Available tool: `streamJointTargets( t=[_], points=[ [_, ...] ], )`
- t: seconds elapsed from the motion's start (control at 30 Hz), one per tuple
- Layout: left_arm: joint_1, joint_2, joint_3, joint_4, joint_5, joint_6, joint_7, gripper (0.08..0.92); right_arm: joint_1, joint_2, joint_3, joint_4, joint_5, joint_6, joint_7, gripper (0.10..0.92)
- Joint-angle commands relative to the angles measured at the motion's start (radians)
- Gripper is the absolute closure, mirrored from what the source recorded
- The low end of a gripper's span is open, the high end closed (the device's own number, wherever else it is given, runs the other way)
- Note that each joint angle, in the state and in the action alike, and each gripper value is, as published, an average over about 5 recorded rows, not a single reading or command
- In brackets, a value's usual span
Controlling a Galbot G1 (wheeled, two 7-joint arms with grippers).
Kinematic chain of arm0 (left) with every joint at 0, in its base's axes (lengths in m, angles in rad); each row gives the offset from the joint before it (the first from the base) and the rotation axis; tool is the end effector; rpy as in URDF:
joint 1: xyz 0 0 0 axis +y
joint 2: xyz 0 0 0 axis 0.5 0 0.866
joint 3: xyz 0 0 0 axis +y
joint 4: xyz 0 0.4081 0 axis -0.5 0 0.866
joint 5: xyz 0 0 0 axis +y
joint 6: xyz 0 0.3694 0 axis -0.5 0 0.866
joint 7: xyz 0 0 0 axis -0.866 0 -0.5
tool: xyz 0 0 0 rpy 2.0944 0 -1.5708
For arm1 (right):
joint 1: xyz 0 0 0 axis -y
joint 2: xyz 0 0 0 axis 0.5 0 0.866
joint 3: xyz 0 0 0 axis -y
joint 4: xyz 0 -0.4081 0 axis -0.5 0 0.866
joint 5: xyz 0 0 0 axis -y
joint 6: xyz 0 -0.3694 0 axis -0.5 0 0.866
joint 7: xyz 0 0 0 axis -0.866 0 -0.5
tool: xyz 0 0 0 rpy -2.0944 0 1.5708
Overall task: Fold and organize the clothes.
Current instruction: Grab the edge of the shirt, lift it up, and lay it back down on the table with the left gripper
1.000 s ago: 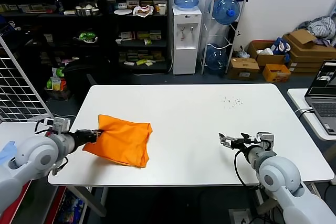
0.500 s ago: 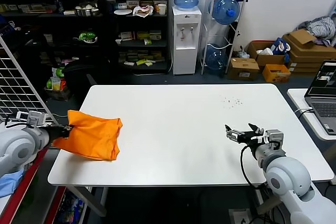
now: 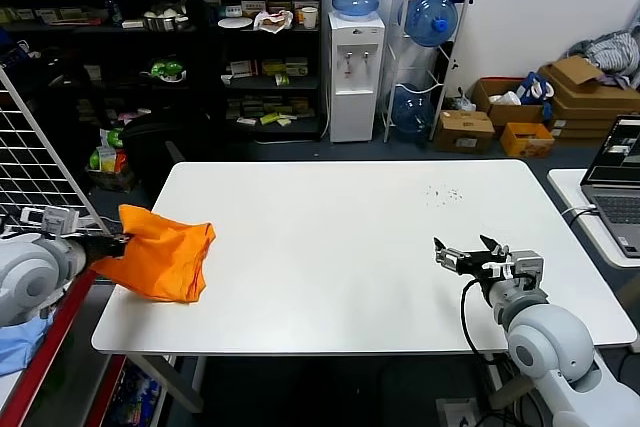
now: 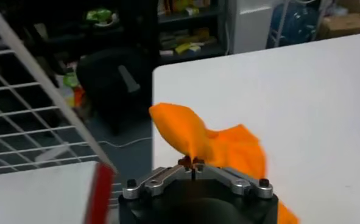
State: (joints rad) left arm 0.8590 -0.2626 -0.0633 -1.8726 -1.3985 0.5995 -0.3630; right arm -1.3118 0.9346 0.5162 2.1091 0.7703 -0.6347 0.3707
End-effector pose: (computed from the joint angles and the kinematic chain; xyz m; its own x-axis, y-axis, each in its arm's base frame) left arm 0.3532 0.2474 -0.1656 -0.7167 0.0224 0.6970 0.1278 0.9868 0.0998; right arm 0.2597 -0.1281 -0.2541 -0.8854 -0.0038 0.4648 -0.0153 0.9997 -0.0210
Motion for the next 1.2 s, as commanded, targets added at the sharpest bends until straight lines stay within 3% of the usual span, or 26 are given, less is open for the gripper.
streamJointTargets(
  t=[0.03, 0.1, 0.2, 0.3, 0.4, 0.67, 1.2],
  points=[
    [-0.282, -0.437, 0.343, -0.245, -0.432, -0.016, -0.388, 0.907, -0.059, 0.025, 0.049, 0.001, -0.022, -0.006, 0.026, 0.104],
    [-0.403, -0.604, 0.466, -0.183, -0.482, -0.036, -0.450, 0.907, -0.080, 0.037, 0.071, -0.001, -0.022, -0.008, 0.033, 0.104],
    [-0.508, -0.833, 0.577, -0.027, -0.457, -0.047, -0.465, 0.907, -0.104, 0.057, 0.101, -0.001, -0.025, -0.010, 0.040, 0.104],
    [-0.557, -1.008, 0.612, 0.158, -0.386, -0.045, -0.445, 0.907, -0.118, 0.075, 0.122, 0.001, -0.029, -0.010, 0.042, 0.104],
    [-0.570, -1.119, 0.625, 0.292, -0.319, -0.043, -0.419, 0.907, -0.126, 0.083, 0.137, -0.002, -0.029, -0.009, 0.041, 0.104],
    [-0.547, -1.196, 0.629, 0.420, -0.201, -0.051, -0.383, 0.907, -0.106, 0.085, 0.122, -0.020, -0.025, -0.007, 0.039, 0.104],
    [-0.537, -1.185, 0.585, 0.488, -0.106, -0.069, -0.355, 0.907, -0.075, 0.075, 0.080, -0.028, -0.018, -0.008, 0.041, 0.104]
  ],
)
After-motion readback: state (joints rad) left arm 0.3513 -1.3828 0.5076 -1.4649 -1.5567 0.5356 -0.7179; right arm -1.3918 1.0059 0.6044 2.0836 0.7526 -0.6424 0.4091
